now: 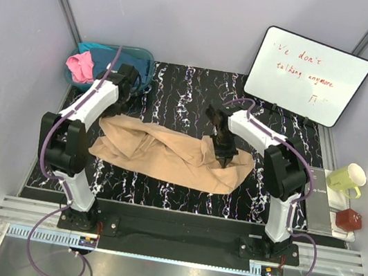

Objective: Fold and stack the t-shirts
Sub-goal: Flatten out the tshirt

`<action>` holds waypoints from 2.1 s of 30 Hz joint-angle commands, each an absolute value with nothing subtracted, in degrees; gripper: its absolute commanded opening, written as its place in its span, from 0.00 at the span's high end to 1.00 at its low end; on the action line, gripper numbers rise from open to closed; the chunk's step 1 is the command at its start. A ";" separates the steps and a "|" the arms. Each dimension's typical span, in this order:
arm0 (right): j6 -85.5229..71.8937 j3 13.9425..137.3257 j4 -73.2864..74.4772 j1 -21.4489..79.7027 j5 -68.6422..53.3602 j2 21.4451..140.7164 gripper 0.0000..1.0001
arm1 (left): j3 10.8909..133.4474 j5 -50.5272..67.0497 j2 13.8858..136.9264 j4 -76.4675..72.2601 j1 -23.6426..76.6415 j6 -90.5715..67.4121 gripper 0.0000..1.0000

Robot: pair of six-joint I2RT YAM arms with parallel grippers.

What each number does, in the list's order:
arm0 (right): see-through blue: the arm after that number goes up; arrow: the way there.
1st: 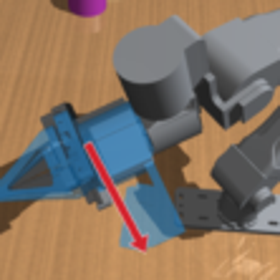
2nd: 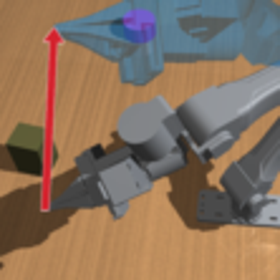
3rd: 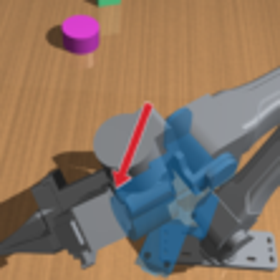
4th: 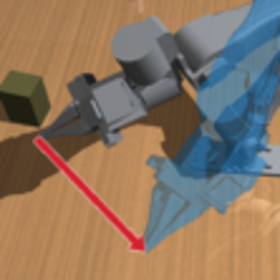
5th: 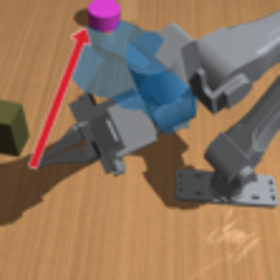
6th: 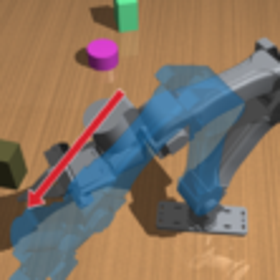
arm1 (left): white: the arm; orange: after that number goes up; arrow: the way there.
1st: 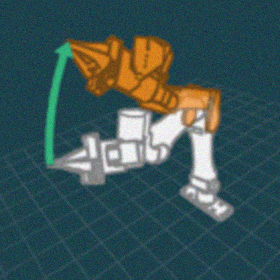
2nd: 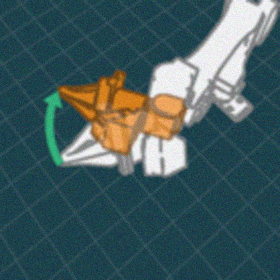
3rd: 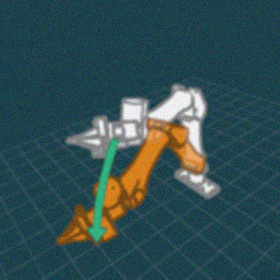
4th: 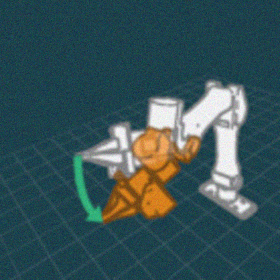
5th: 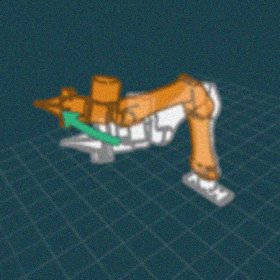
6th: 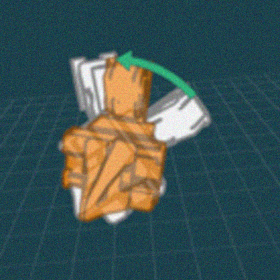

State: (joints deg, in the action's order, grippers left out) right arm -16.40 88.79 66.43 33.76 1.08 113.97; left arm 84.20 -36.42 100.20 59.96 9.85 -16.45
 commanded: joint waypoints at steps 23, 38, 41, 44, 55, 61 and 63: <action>-24.87 100.97 76.74 33.40 10.90 107.93 0.47 | 95.27 -37.44 100.72 61.35 8.09 -15.91 1.00; -21.62 126.96 73.29 33.57 0.09 130.15 0.39 | 92.03 -34.54 99.76 61.35 8.26 -16.17 1.00; -20.92 136.91 77.59 33.75 0.09 136.74 0.39 | 91.15 -34.37 99.76 61.17 8.35 -16.26 1.00; -20.57 146.58 81.64 34.10 0.17 142.63 0.40 | 90.88 -34.19 99.76 61.17 8.35 -16.26 1.00; -20.92 141.70 84.46 35.94 1.67 144.32 0.42 | 90.44 -34.54 100.02 60.91 8.44 -16.17 1.00; -20.83 136.59 84.72 36.74 5.01 141.24 0.43 | 90.35 -34.54 100.46 60.82 8.44 -16.26 1.00; -20.74 134.92 85.08 36.83 6.93 140.45 0.45 | 90.18 -34.54 100.46 60.91 8.44 -16.43 1.00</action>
